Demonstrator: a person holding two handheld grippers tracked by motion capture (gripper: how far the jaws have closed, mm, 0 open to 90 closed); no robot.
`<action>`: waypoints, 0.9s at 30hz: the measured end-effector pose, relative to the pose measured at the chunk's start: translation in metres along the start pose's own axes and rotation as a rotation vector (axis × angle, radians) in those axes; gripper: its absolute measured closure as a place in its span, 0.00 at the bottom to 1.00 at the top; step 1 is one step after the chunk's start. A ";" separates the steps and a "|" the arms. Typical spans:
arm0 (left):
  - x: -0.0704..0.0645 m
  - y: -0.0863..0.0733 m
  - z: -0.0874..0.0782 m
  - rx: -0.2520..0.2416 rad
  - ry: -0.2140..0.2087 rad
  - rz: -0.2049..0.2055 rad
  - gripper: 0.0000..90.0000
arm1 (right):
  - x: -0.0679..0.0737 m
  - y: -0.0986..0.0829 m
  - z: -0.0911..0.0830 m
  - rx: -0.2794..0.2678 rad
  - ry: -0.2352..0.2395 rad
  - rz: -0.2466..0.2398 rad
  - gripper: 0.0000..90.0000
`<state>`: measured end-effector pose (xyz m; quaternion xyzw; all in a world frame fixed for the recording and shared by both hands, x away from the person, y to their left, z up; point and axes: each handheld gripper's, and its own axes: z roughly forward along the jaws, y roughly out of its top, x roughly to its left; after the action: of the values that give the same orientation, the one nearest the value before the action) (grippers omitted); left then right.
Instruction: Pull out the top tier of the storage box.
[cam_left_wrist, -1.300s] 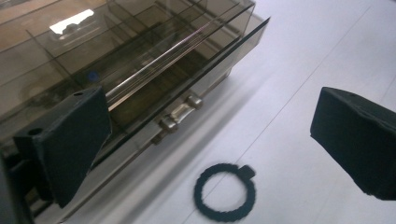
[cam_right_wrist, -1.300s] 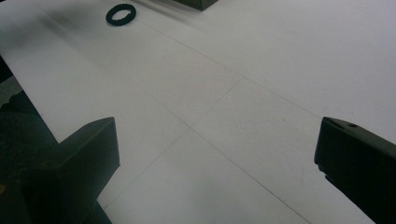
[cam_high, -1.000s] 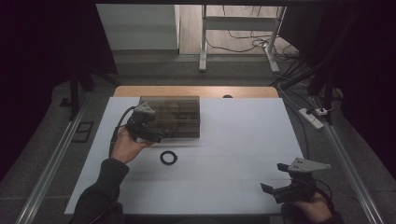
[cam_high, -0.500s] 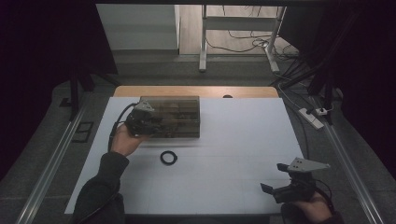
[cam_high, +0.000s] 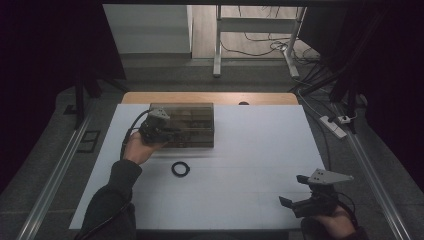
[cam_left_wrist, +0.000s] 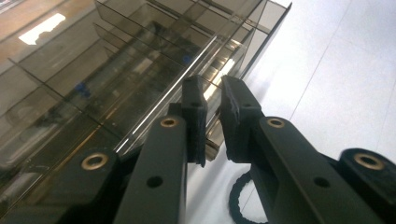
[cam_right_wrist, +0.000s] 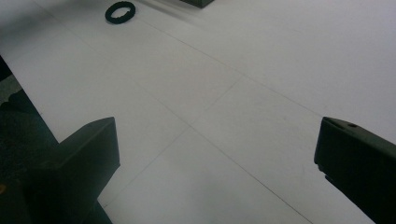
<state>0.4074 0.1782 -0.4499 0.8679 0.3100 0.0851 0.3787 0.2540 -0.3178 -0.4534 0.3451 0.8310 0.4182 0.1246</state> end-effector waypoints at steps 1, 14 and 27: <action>0.000 0.000 0.000 0.000 0.000 0.000 0.88 | 0.000 0.000 0.000 0.000 0.000 0.000 0.00; -0.005 -0.003 0.000 0.023 -0.027 0.008 0.88 | 0.000 0.000 0.000 0.001 0.002 0.001 0.00; -0.018 -0.010 -0.003 0.022 -0.045 0.010 0.89 | 0.000 0.000 0.000 0.005 0.001 0.000 0.00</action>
<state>0.3877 0.1745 -0.4533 0.8751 0.2982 0.0641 0.3756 0.2544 -0.3177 -0.4534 0.3453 0.8321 0.4162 0.1230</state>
